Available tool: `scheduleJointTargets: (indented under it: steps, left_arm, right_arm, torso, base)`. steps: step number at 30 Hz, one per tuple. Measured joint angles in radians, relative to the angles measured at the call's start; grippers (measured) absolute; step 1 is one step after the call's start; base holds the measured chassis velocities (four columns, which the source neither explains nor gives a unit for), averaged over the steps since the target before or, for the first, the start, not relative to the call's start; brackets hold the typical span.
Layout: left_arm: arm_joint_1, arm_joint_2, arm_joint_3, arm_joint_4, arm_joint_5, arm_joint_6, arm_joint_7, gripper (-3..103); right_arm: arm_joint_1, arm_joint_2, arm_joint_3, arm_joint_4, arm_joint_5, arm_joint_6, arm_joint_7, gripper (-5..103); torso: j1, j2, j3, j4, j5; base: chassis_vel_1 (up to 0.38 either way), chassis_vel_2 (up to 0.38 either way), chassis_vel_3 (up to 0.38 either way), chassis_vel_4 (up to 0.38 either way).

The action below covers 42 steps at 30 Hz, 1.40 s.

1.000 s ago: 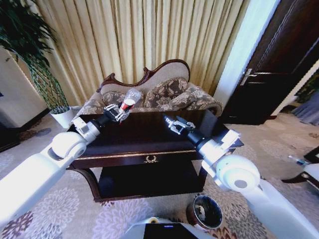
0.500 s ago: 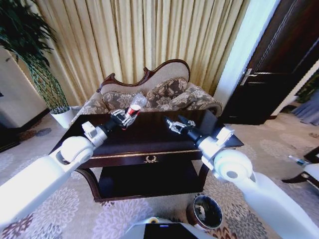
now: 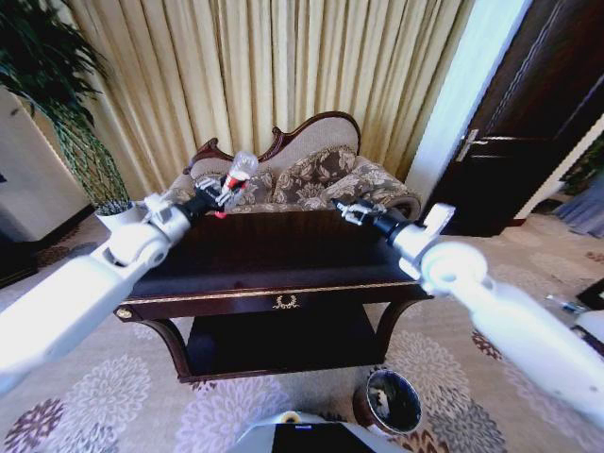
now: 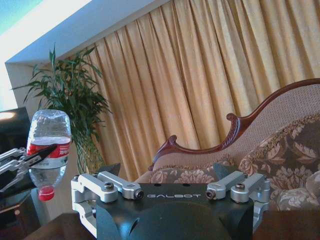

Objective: Move to the front of the table and place the trash on the table into the trash bin.

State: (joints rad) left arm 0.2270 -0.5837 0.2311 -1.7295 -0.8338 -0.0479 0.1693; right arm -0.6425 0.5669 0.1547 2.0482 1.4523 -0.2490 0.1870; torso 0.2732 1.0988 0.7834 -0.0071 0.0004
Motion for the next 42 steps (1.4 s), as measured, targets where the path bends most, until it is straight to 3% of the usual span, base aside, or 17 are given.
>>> scheduleJointTargets:
  steps: [2, 5, 10, 13, 29, 42]
  left_arm:
    - [-0.08, -0.037, 0.086, 0.028, -0.007, -0.003, -0.002, 27]
    - [-0.115, -0.08, 0.134, 0.033, -0.009, 0.001, -0.019, 27]
    - [-0.128, -0.118, 0.163, 0.027, -0.009, 0.011, -0.037, 27]
    - [-0.13, -0.141, 0.174, 0.02, -0.008, 0.023, -0.046, 27]
    - [-0.133, -0.151, 0.198, -0.016, -0.002, 0.038, -0.045, 27]
    - [-0.147, -0.153, 0.217, -0.058, -0.019, 0.05, -0.045, 27]
  right_arm:
    - [0.042, 0.014, -0.024, -0.025, 0.022, -0.002, -0.003, 100]
    - [0.088, 0.032, -0.06, -0.058, 0.024, -0.002, -0.014, 100]
    - [0.139, 0.062, -0.102, -0.09, 0.024, -0.002, -0.016, 100]
    - [0.193, 0.117, -0.138, -0.105, 0.017, -0.009, -0.012, 100]
    - [0.298, 0.267, -0.205, -0.087, -0.001, -0.012, 0.022, 100]
    - [0.298, 0.344, -0.222, -0.091, -0.043, -0.01, 0.052, 100]
  torso:
    - [0.0, 0.0, 0.0, -0.0002, -0.0001]
    - [0.0, 0.0, 0.0, 0.0, -0.0004]
    - [0.0, 0.0, 0.0, 0.0, -0.0004]
    - [0.0, 0.0, 0.0, 0.0002, -0.0003]
    - [0.0, 0.0, 0.0, 0.0002, -0.0006]
    - [0.0, 0.0, 0.0, 0.0001, -0.0004]
  base:
    - [0.0, 0.0, 0.0, 0.0]
    - [0.0, 0.0, 0.0, 0.0]
    - [0.0, 0.0, 0.0, 0.0]
    - [0.0, 0.0, 0.0, 0.0]
    - [0.0, 0.0, 0.0, 0.0]
    - [0.0, 0.0, 0.0, 0.0]
